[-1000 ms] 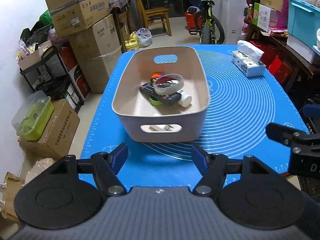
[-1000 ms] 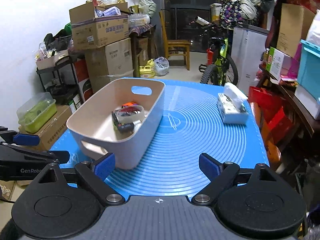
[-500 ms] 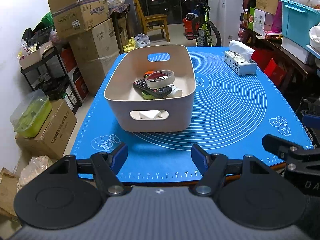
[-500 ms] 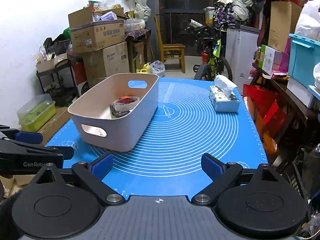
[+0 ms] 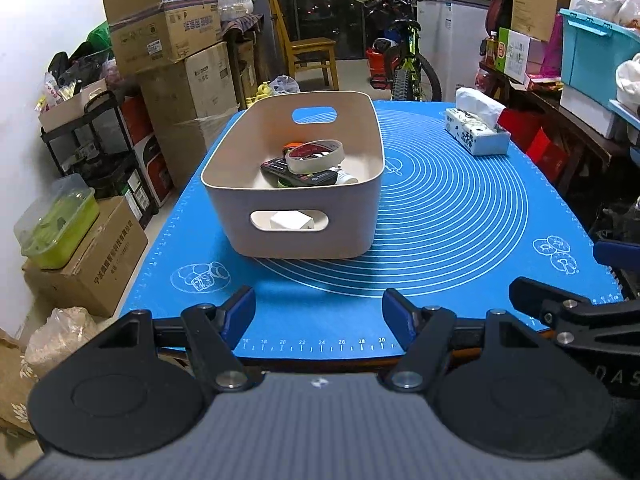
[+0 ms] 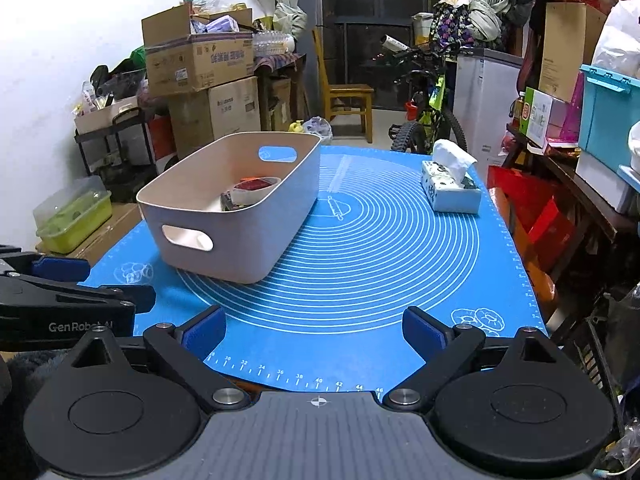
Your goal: Organize rigid objects
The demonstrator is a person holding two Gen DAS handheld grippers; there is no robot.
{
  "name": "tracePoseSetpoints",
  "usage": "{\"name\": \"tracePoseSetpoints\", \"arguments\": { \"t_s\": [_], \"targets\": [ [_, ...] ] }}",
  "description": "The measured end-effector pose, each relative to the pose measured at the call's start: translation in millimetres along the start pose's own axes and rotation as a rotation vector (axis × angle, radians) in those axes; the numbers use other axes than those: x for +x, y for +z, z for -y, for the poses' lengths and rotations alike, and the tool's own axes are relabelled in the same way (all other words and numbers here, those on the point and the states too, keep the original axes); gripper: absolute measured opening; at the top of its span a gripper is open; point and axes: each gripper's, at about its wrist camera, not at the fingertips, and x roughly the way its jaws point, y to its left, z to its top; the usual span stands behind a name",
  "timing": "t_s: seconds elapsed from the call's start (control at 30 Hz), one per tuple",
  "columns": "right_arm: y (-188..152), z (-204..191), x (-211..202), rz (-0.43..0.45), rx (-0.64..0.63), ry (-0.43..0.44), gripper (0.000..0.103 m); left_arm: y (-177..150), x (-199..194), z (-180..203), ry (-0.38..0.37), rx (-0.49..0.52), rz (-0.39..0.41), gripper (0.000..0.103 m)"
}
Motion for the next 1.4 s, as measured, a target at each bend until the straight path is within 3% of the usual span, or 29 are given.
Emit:
{"name": "tracePoseSetpoints", "arguments": {
  "t_s": [1.4],
  "targets": [
    [-1.9, 0.7, 0.8, 0.008, -0.011, -0.006, 0.095, -2.7, 4.8, 8.0, -0.001, 0.022, -0.018, 0.071]
  ]
}}
